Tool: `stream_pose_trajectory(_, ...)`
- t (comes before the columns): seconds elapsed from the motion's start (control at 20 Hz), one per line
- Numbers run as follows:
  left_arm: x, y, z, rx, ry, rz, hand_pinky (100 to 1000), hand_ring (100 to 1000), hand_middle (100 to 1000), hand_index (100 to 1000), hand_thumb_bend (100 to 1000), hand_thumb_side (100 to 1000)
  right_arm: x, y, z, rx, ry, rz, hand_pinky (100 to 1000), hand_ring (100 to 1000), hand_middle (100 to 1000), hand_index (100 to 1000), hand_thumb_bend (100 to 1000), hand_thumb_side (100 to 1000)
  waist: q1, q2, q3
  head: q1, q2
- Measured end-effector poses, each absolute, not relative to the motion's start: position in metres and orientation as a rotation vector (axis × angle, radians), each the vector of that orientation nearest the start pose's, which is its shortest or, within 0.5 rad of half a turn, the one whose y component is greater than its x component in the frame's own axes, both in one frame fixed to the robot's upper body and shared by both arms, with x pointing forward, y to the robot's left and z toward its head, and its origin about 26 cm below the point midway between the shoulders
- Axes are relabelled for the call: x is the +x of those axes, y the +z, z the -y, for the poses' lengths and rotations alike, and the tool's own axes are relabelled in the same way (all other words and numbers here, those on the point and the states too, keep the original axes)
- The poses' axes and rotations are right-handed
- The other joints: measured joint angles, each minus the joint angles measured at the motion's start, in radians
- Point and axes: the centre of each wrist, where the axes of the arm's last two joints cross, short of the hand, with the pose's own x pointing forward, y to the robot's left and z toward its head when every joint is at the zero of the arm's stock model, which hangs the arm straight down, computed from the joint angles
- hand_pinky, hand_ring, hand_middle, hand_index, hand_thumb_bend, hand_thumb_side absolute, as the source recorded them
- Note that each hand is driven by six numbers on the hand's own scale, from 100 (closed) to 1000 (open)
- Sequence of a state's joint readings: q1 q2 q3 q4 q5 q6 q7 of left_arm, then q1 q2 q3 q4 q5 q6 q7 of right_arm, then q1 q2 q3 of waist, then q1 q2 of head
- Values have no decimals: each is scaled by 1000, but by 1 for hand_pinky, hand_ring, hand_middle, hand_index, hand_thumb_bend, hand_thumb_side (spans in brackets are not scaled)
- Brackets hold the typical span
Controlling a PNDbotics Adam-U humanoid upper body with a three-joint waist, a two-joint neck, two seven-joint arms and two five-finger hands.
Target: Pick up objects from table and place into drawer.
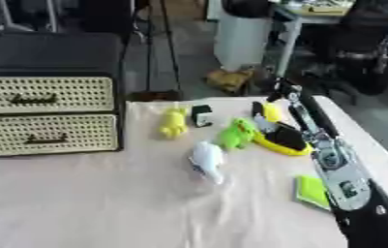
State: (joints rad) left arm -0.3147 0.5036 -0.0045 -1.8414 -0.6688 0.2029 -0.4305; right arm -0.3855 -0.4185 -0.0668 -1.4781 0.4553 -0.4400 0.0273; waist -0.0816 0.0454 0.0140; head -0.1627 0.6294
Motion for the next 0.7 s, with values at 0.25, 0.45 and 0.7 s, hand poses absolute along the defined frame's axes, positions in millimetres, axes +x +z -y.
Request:
stream_pose_trajectory(0.25,342,189,-291,833,-1213,1431,100,100,100,689,507,1000,367,124,332,-650,865,2143,655,738,755,830,100,420,-5,-2,-1,7,0)
stream_pose_trajectory(0.45,361,183,-281,859,-1302,1344,100,100,100,705,500,1000,367,123,332,-647,868,2143,655,739,755,830,100,420,-9,-3,-3,13,0)
stream_pose_trajectory(0.7,386,176,-271,924,-1370,1273,100,100,100,720,509,1000,367,122,331,-637,873,2140,656,739,755,830,100,420,-14,-3,-8,21,1)
